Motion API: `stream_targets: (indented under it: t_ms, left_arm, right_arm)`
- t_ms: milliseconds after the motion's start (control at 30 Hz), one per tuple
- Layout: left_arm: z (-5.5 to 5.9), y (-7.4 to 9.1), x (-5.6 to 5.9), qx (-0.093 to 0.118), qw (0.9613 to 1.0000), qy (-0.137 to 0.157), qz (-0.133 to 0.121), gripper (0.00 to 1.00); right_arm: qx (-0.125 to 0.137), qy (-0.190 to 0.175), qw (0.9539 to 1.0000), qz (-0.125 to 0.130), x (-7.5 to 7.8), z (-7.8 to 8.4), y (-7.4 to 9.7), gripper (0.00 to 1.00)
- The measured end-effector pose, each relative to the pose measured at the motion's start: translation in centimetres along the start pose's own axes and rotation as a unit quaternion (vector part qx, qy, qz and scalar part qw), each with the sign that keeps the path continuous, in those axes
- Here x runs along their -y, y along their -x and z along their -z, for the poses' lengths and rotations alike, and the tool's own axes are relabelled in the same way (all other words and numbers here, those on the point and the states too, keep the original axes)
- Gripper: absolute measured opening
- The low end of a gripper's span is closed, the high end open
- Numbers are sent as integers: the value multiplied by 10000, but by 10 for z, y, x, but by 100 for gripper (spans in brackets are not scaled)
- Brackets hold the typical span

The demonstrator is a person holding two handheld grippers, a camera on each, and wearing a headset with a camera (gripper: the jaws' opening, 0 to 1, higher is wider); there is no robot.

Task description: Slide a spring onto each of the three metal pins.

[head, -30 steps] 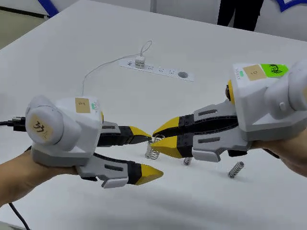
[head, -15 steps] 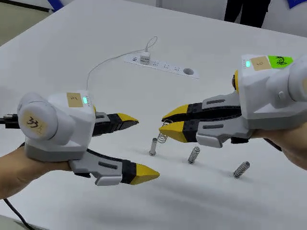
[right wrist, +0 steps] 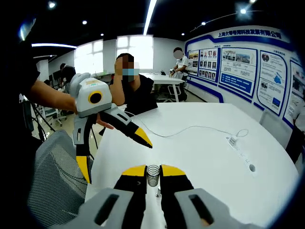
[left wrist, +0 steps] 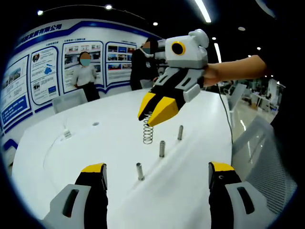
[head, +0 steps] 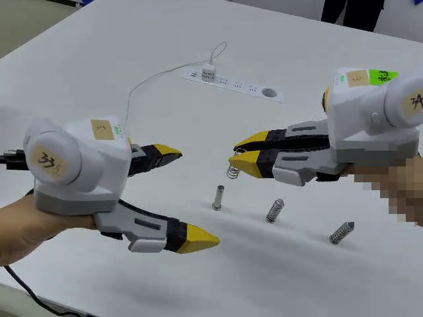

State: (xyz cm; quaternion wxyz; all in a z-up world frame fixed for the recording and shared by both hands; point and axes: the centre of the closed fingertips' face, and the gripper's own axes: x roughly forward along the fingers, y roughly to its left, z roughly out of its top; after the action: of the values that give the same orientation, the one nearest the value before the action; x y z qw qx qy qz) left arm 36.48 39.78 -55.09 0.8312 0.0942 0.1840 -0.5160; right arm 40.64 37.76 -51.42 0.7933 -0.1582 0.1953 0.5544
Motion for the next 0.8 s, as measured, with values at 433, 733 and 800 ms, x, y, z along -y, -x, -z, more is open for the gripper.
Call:
stream_targets:
  t_ms: [433, 733, 800]
  left_arm:
    - [10, -2, -4, -128, 9998, 107, -66, 99]
    - [14, -3, -8, -146, 9996, 181, -130, 100]
    - [15, -3, -9, -168, 9996, 194, -132, 100]
  right_arm:
    - [-70, -304, 9994, 142, 12, 18, -18, 10]
    - [-157, -413, 9989, 179, 16, 29, -31, 10]
    - [-182, -439, 9987, 183, 17, 32, -35, 10]
